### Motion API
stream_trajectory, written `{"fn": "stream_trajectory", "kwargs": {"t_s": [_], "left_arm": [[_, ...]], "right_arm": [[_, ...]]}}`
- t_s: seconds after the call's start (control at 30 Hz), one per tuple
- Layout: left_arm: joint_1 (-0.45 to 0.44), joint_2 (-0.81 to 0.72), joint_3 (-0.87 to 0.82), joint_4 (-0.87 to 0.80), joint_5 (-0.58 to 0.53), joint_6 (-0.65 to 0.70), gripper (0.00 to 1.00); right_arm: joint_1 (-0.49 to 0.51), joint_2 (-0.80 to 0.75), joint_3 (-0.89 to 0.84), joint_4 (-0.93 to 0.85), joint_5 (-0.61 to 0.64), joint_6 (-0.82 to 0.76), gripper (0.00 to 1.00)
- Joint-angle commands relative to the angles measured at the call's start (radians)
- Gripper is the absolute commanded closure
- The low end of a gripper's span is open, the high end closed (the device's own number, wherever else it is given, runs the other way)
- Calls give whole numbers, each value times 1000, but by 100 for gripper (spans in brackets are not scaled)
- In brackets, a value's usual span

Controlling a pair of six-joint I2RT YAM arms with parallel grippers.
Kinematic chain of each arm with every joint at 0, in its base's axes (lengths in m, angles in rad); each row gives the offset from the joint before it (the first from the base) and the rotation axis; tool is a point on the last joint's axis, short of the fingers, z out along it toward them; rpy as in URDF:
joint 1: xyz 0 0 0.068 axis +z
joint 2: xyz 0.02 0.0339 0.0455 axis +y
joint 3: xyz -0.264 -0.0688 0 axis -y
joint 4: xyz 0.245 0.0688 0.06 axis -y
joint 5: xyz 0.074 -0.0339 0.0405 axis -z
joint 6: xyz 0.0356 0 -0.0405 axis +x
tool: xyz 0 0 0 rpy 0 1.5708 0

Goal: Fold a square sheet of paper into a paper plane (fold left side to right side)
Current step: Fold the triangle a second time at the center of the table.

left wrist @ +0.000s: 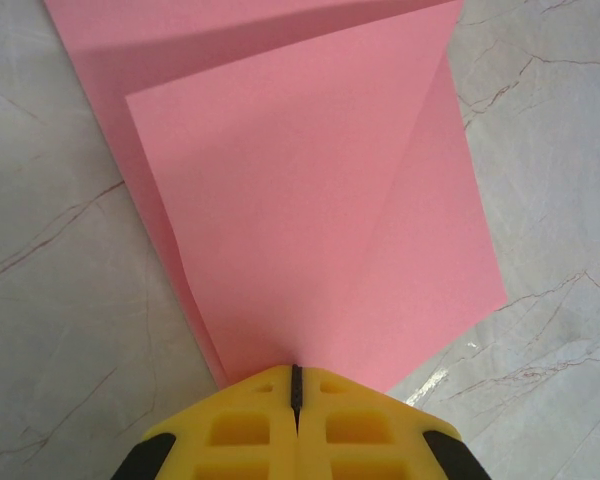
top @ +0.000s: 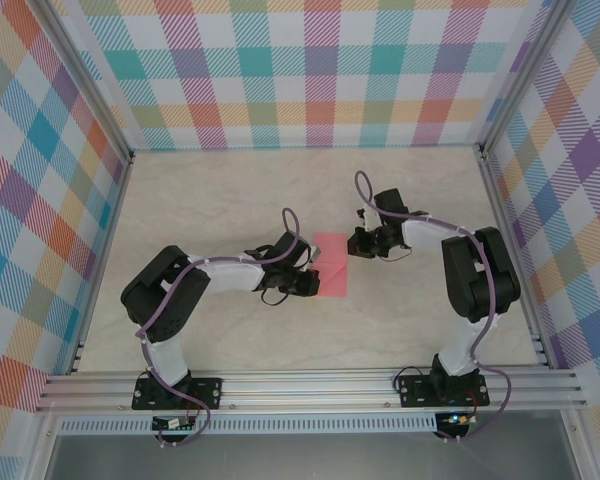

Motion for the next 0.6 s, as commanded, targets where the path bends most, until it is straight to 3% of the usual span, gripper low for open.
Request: {"fn": "stream_trajectory", "kwargs": {"t_s": [0.0,0.2,0.57], "left_arm": [[5,-11,-11,-93,-32,-7,100],[5,-4,6,-96,-26,-4,100],[6,-22,84,-115,23,24,97]], "right_arm": [[40,-69,-58,37,-90,38,100],[112,-14,-128,145,-154,122,100],[108,56,-97,34,-10,85,100]]}}
